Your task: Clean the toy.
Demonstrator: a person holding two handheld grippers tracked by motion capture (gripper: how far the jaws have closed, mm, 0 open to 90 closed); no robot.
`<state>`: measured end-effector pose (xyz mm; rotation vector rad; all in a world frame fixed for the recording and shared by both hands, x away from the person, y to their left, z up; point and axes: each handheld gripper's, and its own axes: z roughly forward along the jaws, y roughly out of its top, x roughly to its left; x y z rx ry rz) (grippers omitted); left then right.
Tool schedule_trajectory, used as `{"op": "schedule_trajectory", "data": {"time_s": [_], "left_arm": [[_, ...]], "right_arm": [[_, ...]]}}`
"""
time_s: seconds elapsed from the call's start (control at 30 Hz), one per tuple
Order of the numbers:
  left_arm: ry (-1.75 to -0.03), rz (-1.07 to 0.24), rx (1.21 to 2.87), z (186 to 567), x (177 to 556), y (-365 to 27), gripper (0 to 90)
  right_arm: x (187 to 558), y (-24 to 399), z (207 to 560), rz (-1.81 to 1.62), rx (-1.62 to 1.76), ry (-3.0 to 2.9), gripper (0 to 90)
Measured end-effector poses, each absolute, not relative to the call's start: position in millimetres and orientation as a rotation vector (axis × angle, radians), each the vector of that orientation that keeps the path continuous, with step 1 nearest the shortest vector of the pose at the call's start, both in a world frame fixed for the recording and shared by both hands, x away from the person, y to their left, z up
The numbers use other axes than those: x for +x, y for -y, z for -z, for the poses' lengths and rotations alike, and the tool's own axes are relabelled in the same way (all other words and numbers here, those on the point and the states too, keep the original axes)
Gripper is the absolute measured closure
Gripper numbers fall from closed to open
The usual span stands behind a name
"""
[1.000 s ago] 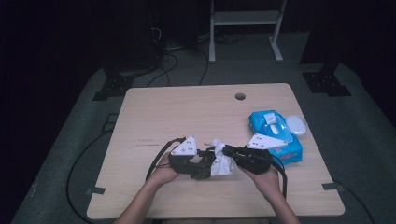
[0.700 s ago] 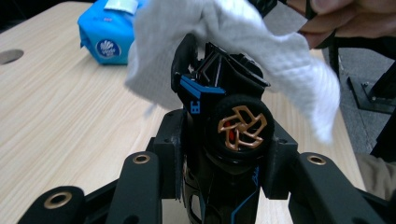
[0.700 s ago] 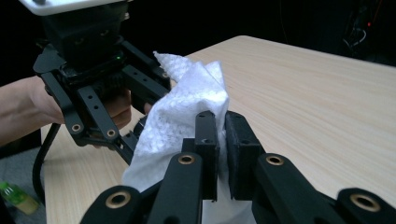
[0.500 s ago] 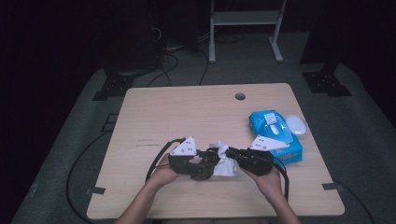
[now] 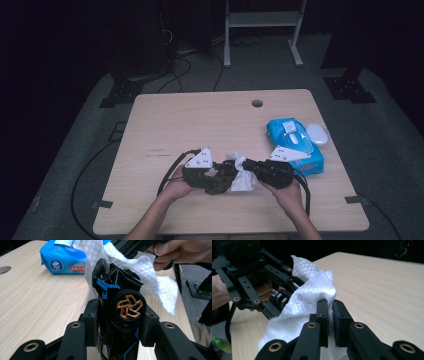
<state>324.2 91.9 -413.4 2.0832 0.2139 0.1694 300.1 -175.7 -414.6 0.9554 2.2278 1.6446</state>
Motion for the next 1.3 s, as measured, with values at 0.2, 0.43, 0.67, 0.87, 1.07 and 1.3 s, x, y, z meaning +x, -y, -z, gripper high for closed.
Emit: {"op": "schedule_trajectory", "data": {"time_s": [0.2, 0.43, 0.67, 0.87, 1.07, 1.3], "left_arm": [[-0.215, -0.157, 2.072, 412.8, 324.6, -92.2, 58.4], [-0.213, -0.164, 2.083, 413.1, 324.9, -92.2, 58.4], [-0.222, -0.150, 2.075, 413.6, 326.2, -93.4, 58.4], [-0.209, -0.175, 2.085, 412.9, 324.8, -90.9, 58.4], [-0.218, -0.168, 2.082, 413.3, 324.8, -90.2, 58.4], [-0.220, -0.166, 2.076, 413.9, 325.6, -90.1, 58.4]], "right_arm": [[292.7, 165.3, 398.3, -1.682, 0.859, -2.222, 83.6], [296.9, 171.2, 408.9, -1.618, 0.925, -2.231, 83.6], [293.7, 164.1, 400.5, -1.633, 0.861, -2.226, 83.6], [291.5, 163.0, 399.8, -1.582, 0.853, -2.230, 83.7], [289.7, 159.4, 393.5, -1.627, 0.822, -2.228, 83.7], [294.4, 165.0, 402.5, -1.534, 0.871, -2.242, 83.7]]}}
